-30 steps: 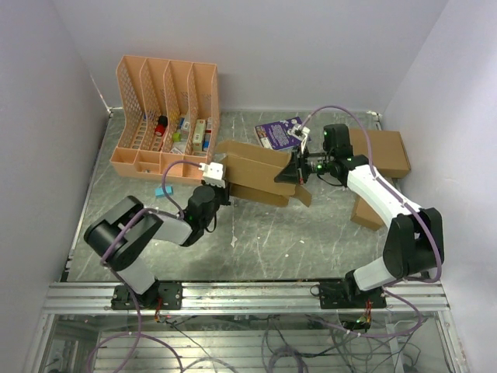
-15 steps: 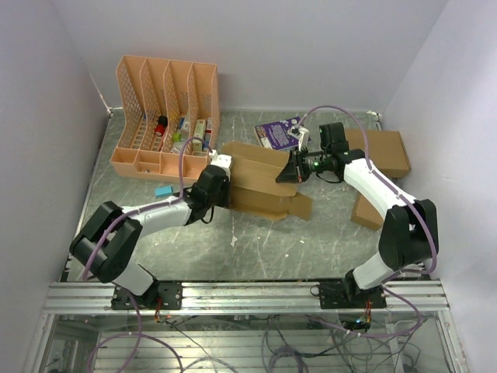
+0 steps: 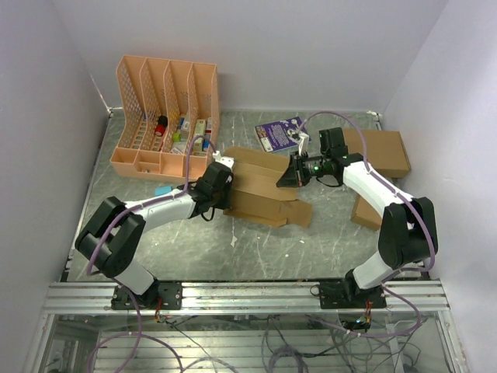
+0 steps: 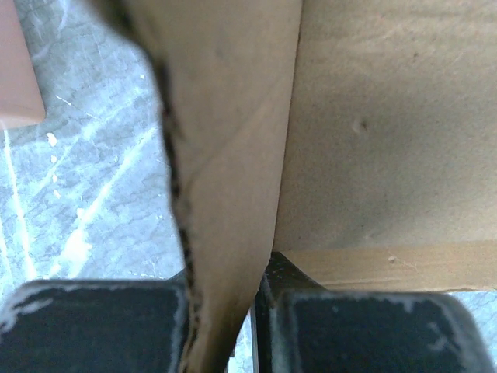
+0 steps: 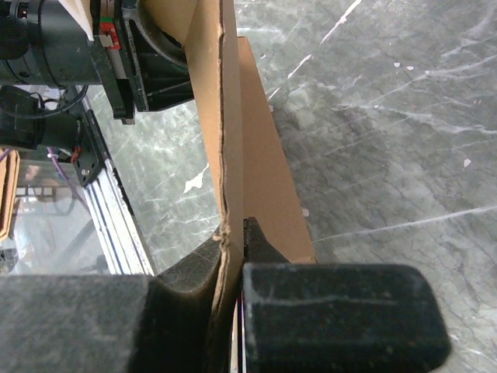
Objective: Fold the paper box
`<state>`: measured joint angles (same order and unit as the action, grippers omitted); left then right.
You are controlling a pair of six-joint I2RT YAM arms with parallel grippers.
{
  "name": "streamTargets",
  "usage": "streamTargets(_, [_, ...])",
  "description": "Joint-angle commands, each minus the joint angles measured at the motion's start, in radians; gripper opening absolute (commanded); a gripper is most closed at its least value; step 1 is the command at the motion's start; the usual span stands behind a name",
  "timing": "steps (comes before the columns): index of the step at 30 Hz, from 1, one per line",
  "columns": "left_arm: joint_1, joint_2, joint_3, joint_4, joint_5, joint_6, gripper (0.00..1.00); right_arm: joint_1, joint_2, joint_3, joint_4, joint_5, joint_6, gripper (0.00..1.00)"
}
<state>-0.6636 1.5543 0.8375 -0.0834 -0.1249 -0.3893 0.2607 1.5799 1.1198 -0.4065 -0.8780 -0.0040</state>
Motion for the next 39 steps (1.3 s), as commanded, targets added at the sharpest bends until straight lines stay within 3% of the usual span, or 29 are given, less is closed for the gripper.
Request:
streamTargets(1, [0.017, 0.011, 0.028, -0.044, 0.034, -0.004, 0.08, -0.019, -0.036, -0.041, 0.062, -0.014, -0.026, 0.03])
streamTargets(15, [0.029, 0.039, 0.074, -0.097, 0.036, -0.001, 0.07, -0.022, -0.055, -0.211, 0.273, -0.079, 0.056, 0.10])
streamTargets(20, [0.029, 0.057, 0.102, -0.133, 0.021, 0.007, 0.08, -0.027, -0.042, -0.237, 0.326, -0.090, 0.121, 0.00])
streamTargets(30, [0.029, 0.049, 0.102, -0.141, -0.031, 0.016, 0.25, -0.038, -0.033, -0.241, 0.335, -0.105, 0.145, 0.00])
streamTargets(33, [0.029, 0.055, 0.106, -0.142, -0.038, 0.019, 0.23, -0.040, -0.025, -0.241, 0.330, -0.102, 0.146, 0.00])
streamTargets(36, [0.029, 0.062, 0.104, -0.142, -0.062, 0.019, 0.09, -0.040, -0.020, -0.239, 0.326, -0.095, 0.147, 0.00])
streamTargets(39, [0.029, 0.066, 0.099, -0.144, -0.102, 0.027, 0.07, -0.039, -0.021, -0.239, 0.325, -0.087, 0.148, 0.00])
